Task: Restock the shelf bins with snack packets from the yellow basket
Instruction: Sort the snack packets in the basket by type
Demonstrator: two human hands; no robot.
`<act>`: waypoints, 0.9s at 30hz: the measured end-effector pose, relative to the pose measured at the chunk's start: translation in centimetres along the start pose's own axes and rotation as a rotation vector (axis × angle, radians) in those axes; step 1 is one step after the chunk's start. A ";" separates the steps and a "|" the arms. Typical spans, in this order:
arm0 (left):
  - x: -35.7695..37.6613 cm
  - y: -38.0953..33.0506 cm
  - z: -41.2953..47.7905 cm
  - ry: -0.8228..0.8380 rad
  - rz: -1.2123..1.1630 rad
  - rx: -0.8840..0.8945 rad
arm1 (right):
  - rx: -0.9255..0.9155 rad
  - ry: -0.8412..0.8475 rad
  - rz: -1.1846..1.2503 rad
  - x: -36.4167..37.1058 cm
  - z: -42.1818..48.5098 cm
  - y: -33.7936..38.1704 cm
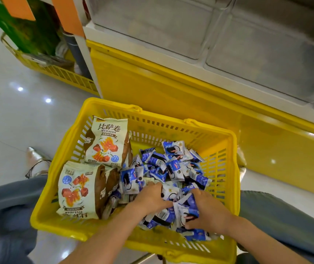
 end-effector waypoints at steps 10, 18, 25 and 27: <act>-6.3 -1.0 0.2 -0.247 -0.330 0.083 | 0.052 -0.072 0.256 -3.5 1.4 -0.7; -11.5 -1.1 6.4 -0.496 -0.468 -0.050 | 0.183 -0.469 0.419 -9.0 8.7 -3.2; -9.3 1.4 8.8 -0.408 -0.346 -0.105 | 0.279 -0.453 0.312 -6.9 10.3 -4.9; -9.7 2.3 7.8 -0.469 -0.289 -0.099 | 0.179 -0.631 0.200 -8.0 8.4 -3.1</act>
Point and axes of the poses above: each hand's wrist, its own z-axis towards the middle knuckle, its own x-axis out of the palm, y = z × x, the point moved 8 cm from there along z, towards the middle knuckle, and after that the axes turned 9 degrees about -y, right-handed, at the moved point
